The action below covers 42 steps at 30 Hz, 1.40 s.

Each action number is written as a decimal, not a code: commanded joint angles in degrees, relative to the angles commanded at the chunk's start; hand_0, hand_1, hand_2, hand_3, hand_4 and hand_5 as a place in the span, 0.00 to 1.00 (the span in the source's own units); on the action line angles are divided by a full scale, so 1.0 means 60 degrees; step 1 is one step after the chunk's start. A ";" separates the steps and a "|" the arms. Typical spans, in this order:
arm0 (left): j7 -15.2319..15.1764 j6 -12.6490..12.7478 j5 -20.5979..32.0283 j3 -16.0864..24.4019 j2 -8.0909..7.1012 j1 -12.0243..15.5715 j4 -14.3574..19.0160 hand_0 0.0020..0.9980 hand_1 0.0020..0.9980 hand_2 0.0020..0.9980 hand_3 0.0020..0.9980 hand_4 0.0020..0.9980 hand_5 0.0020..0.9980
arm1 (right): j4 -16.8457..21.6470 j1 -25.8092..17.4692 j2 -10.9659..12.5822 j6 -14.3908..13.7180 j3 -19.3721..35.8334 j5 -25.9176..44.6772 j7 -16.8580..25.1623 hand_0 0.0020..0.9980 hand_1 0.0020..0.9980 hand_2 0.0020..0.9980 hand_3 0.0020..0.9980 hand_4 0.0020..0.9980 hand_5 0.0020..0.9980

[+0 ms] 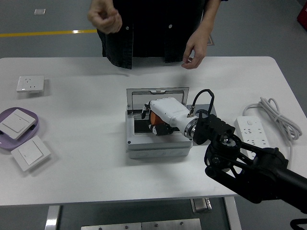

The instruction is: Pick up the cylinder from the cube,place it in the box,flap close box

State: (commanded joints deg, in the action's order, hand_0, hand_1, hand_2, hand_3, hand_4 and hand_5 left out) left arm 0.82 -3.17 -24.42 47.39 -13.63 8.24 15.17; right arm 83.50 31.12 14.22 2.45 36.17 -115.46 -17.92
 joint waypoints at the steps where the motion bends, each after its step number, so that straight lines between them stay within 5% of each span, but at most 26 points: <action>1: 0.0000 0.0000 -0.0001 0.0000 0.0001 -0.0002 0.0000 0.61 0.63 0.62 0.64 0.71 0.17 | -0.0029 -0.0007 0.0003 0.0050 0.0010 -0.0014 -0.0016 0.71 0.65 0.63 0.67 0.45 0.14; 3: 0.0002 0.0000 -0.0004 0.0001 0.0003 -0.0005 0.0001 0.61 0.63 0.62 0.64 0.71 0.17 | -0.0068 -0.0018 0.0010 0.0128 0.0028 -0.0039 -0.0039 0.71 0.65 0.63 0.67 0.45 0.14; 4: 0.0002 0.0000 -0.0005 0.0002 0.0004 -0.0006 0.0001 0.61 0.63 0.62 0.64 0.71 0.17 | -0.0083 -0.0022 0.0013 0.0157 0.0037 -0.0050 -0.0045 0.70 0.64 0.63 0.67 0.47 0.26; 9: 0.0004 -0.0001 -0.0011 0.0007 0.0006 -0.0002 0.0003 0.61 0.63 0.62 0.64 0.71 0.17 | -0.0088 -0.0045 0.0019 0.0145 0.0075 -0.0030 -0.0021 0.70 0.64 0.63 0.67 0.47 0.26; 10: 0.0004 -0.0001 -0.0014 0.0010 0.0006 0.0000 0.0003 0.61 0.63 0.62 0.64 0.71 0.17 | -0.0079 -0.0051 0.0021 0.0123 0.0081 -0.0004 -0.0003 0.72 0.64 0.64 0.65 0.84 0.53; 18: 0.0011 -0.0008 -0.0153 0.0153 0.0015 0.0011 0.0036 0.61 0.63 0.62 0.64 0.71 0.17 | 0.0277 -0.0297 0.0165 -0.0482 0.0221 0.1408 0.0530 0.74 0.65 0.65 0.69 0.90 0.56; 26: 0.0018 -0.0010 -0.0233 0.0221 0.0045 0.0024 0.0063 0.62 0.63 0.62 0.64 0.71 0.17 | 0.1194 -0.0965 0.0635 -0.1170 0.0486 0.4341 0.1696 0.73 0.65 0.64 0.68 0.91 0.58; 32: 0.0016 -0.0012 -0.0258 0.0233 0.0029 0.0007 0.0066 0.61 0.63 0.62 0.64 0.71 0.17 | 0.1775 -0.0842 0.0841 -0.1386 0.0763 0.6278 0.1940 0.68 0.62 0.63 0.65 0.86 0.53; 42: 0.0018 -0.0012 -0.0229 0.0181 -0.0021 -0.0017 0.0062 0.62 0.63 0.62 0.64 0.71 0.17 | 0.0411 0.0613 0.1034 -0.1527 0.0712 0.7311 0.1968 0.65 0.61 0.61 0.64 0.82 0.51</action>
State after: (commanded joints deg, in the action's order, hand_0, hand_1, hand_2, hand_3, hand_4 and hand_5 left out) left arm 0.93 -3.24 -25.79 48.47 -13.76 8.14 15.54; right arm 85.97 34.80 20.42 -6.72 40.44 -71.59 -6.11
